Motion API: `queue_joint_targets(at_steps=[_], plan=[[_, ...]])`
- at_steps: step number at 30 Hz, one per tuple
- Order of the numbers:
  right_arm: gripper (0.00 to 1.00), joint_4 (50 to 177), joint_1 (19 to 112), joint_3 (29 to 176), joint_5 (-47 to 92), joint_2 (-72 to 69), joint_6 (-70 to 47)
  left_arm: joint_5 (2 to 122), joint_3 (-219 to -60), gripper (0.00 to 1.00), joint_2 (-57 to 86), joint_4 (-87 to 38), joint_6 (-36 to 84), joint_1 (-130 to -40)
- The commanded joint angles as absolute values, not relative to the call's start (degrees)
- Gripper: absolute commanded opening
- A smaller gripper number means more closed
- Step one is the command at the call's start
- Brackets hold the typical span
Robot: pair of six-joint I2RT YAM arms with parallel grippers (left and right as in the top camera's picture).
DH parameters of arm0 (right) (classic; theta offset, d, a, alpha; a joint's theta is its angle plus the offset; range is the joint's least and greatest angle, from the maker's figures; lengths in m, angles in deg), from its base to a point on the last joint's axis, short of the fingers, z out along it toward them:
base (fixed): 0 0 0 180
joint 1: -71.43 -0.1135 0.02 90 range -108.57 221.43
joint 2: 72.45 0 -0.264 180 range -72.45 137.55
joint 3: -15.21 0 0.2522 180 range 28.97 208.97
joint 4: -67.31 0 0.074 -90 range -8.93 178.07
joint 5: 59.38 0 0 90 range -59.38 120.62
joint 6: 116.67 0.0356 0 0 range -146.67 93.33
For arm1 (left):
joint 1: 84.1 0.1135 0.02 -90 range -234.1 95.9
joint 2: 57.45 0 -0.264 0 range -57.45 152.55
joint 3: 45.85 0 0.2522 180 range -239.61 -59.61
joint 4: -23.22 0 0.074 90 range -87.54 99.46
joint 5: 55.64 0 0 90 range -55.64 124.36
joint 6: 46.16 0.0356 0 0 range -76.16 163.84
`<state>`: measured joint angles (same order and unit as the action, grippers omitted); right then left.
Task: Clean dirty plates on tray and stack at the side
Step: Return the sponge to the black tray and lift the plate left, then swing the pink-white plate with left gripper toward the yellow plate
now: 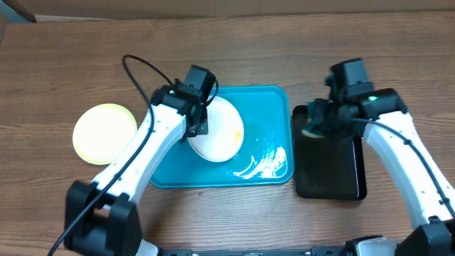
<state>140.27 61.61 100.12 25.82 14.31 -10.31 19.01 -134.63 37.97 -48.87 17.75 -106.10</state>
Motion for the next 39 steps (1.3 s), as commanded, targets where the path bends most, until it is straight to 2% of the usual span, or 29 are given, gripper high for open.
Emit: queue_joint_targets(at_steps=[1,12,17,25,32,39], plan=[[0.04,140.32,64.69,98.11,22.89,14.50,-14.16,11.79,-134.52,0.04,33.75,-48.80,16.37,-105.88],[0.04,125.26,66.90,79.16,22.76,15.29,-14.05,4.23,-134.52,0.04,30.49,-49.37,16.37,-105.88],[0.04,122.66,66.92,75.14,22.85,19.51,-10.93,3.62,-134.83,0.04,30.49,-50.55,16.33,-105.88],[0.04,123.57,66.92,76.76,22.85,22.29,-10.62,3.18,-136.25,0.04,30.47,-52.78,16.35,-105.88],[0.04,131.14,67.07,88.38,22.85,18.90,-10.60,1.67,-140.03,0.04,30.47,-54.88,16.33,-105.88],[0.04,131.68,67.05,89.24,25.14,19.12,-10.56,-7.11,-142.76,0.04,30.47,-56.43,16.40,-106.95]])
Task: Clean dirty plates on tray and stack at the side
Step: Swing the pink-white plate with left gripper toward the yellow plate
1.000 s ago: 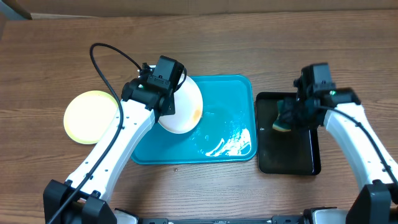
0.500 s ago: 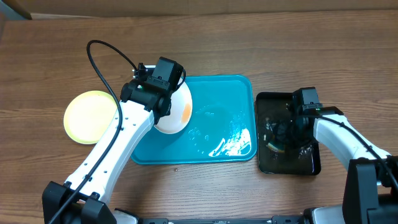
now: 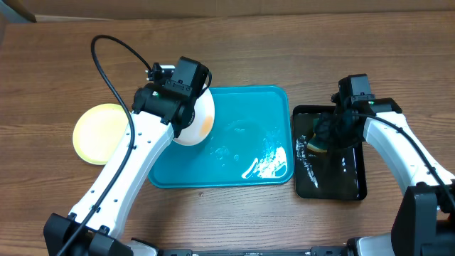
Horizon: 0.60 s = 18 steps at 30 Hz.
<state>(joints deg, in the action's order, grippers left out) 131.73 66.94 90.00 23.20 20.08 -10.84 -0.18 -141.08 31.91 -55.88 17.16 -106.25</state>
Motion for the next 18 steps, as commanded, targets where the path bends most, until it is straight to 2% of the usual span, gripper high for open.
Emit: queue_joint_targets(at_steps=[1,5,7,13,18], plan=[[0.04,130.85,67.07,88.03,25.73,19.25,-10.56,-9.01,-142.76,0.04,30.47,-56.65,16.42,-107.41],[0.04,124.45,67.05,82.18,25.86,20.38,-10.51,-16.71,-142.76,0.04,30.47,-56.74,16.61,-110.27],[0.11,120.51,67.05,78.96,25.40,21.24,-10.23,-20.49,-142.76,0.04,30.47,-56.65,16.61,-111.96],[0.11,114.52,67.05,74.09,24.55,22.31,-10.18,-30.70,-142.74,0.04,30.49,-55.53,17.01,-117.12],[0.11,114.28,67.05,74.02,24.55,22.31,-10.21,-34.17,-142.74,0.04,30.49,-53.28,19.76,-120.20]])
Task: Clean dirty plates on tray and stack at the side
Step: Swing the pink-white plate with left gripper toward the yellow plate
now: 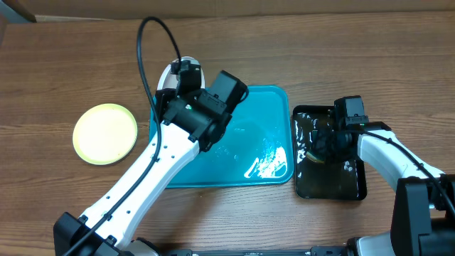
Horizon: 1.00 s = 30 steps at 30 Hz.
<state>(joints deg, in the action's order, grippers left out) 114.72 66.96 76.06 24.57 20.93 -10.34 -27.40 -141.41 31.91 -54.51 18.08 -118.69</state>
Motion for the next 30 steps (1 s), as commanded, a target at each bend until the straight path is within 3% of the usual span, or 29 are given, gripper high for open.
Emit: queue_joint_targets(at_steps=[1,13,25,30], plan=[[0.11,114.24,67.05,74.02,24.55,22.31,-10.21,-34.50,-142.74,0.04,30.49,-52.98,20.09,-120.50],[0.11,114.11,67.05,74.42,24.55,22.29,-10.42,-34.52,-142.74,0.04,30.49,-52.89,20.02,-120.90],[0.22,124.25,67.01,87.09,26.63,21.74,-24.02,-31.16,-142.74,0.04,30.49,-53.15,20.00,-120.77],[0.28,127.33,67.01,88.32,33.23,21.74,-23.95,-30.63,-142.74,0.04,30.49,-53.15,19.83,-120.77]])
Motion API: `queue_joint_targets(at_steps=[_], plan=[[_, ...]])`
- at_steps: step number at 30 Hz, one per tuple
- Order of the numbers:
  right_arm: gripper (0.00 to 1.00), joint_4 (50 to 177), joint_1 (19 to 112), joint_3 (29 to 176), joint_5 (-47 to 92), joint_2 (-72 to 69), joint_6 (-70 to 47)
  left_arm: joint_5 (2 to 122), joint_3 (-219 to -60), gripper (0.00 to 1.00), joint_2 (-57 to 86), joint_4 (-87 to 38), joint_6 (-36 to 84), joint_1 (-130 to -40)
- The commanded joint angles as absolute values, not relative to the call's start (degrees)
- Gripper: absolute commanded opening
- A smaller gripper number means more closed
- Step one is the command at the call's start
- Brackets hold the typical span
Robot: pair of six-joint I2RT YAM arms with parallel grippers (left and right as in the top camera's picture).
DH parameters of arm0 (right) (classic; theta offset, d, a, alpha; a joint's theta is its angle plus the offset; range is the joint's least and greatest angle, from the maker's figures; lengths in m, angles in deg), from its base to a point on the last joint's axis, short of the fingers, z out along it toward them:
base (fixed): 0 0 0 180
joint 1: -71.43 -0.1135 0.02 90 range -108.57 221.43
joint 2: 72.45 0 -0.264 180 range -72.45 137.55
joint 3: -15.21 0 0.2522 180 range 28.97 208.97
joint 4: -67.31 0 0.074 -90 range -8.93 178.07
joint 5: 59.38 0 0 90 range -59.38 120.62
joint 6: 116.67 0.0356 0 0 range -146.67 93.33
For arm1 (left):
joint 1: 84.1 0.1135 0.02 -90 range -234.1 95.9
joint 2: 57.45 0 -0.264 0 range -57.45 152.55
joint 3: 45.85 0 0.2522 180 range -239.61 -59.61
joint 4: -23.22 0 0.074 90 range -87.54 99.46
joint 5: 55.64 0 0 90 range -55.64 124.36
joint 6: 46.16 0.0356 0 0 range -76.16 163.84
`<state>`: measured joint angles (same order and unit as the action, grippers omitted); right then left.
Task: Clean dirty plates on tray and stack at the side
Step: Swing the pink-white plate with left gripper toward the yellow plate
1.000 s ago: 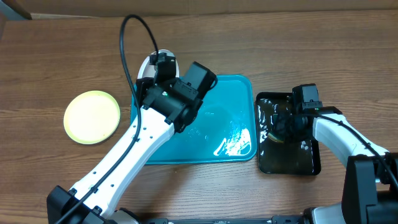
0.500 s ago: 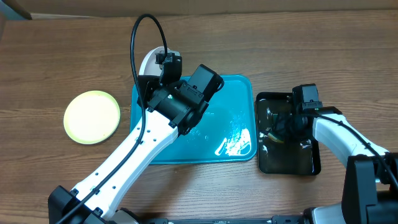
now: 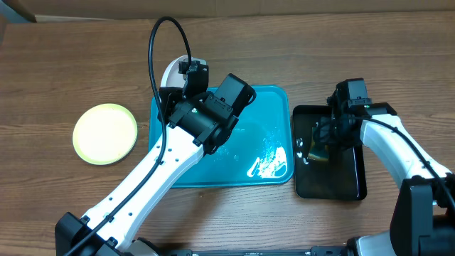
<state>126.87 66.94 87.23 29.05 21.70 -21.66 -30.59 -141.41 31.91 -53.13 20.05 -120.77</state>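
My left gripper (image 3: 184,78) sits under its wrist at the far left corner of the blue tray (image 3: 263,114), shut on a white plate (image 3: 169,72). Only the plate's rim peeks out behind the arm. A yellow-green plate (image 3: 105,134) lies flat on the table left of the tray. My right gripper (image 3: 321,142) is down in the black tray (image 3: 341,178), shut on a yellowish sponge (image 3: 315,151).
Wet foam streaks (image 3: 266,165) cover the blue tray's near right part. The left arm's black cable (image 3: 153,50) loops up over the far side of the table. A cardboard wall runs along the table's back edge.
The left arm has shifted a little to the right, with the white plate still at the tray's far left corner. The right wrist has drawn back slightly over the black tray, sponge still held.
The left gripper first held the white plate over the middle of the blue tray while the right held the sponge at the black tray's far edge. Then the plate was at the tray's left edge, then its far left corner. The sponge went down into the black tray.
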Motion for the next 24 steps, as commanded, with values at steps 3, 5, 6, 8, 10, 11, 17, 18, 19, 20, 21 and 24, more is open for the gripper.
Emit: queue_joint_targets(at_steps=[3,5,6,8,10,11,17,18,19,20,21,24], plan=[[0.29,127.97,67.01,88.36,33.03,21.70,-22.77,-30.48,-142.74,0.04,30.49,-53.22,19.83,-120.77],[0.30,128.32,67.01,88.54,31.35,21.48,-21.96,-30.06,-142.74,0.04,30.49,-53.52,19.85,-120.77],[0.31,128.45,67.01,88.73,29.91,21.39,-21.96,-29.60,-142.74,0.04,30.49,-53.83,19.85,-120.77],[0.32,129.26,67.01,89.56,27.30,20.67,-21.94,-27.50,-142.74,0.04,30.49,-54.29,19.83,-120.31],[0.33,130.50,67.01,90.81,25.67,19.73,-21.83,-24.47,-142.74,0.04,30.49,-54.72,19.78,-119.15],[0.34,131.38,67.01,91.62,25.34,19.18,-21.55,-23.00,-142.74,0.04,30.49,-55.01,19.48,-118.36],[0.39,138.28,67.01,96.69,25.36,16.36,-20.89,-20.84,-142.74,0.04,30.49,-57.26,16.29,-112.77],[0.39,139.24,67.01,97.19,25.36,15.99,-20.89,-19.64,-142.74,0.04,30.49,-57.39,16.31,-111.80],[0.39,139.88,67.01,97.41,25.38,15.71,-20.92,-17.39,-142.74,0.04,30.49,-57.48,16.35,-110.69],[0.39,140.40,67.01,97.45,25.36,15.40,-20.89,-14.02,-142.74,0.04,30.49,-57.76,16.37,-109.44],[0.39,140.93,67.01,97.45,25.38,15.14,-20.89,-10.50,-142.74,0.04,30.49,-58.11,16.37,-107.98],[0.39,141.89,67.01,97.45,25.36,15.03,-20.92,-0.05,-142.74,0.04,30.49,-58.33,16.35,-102.71]])
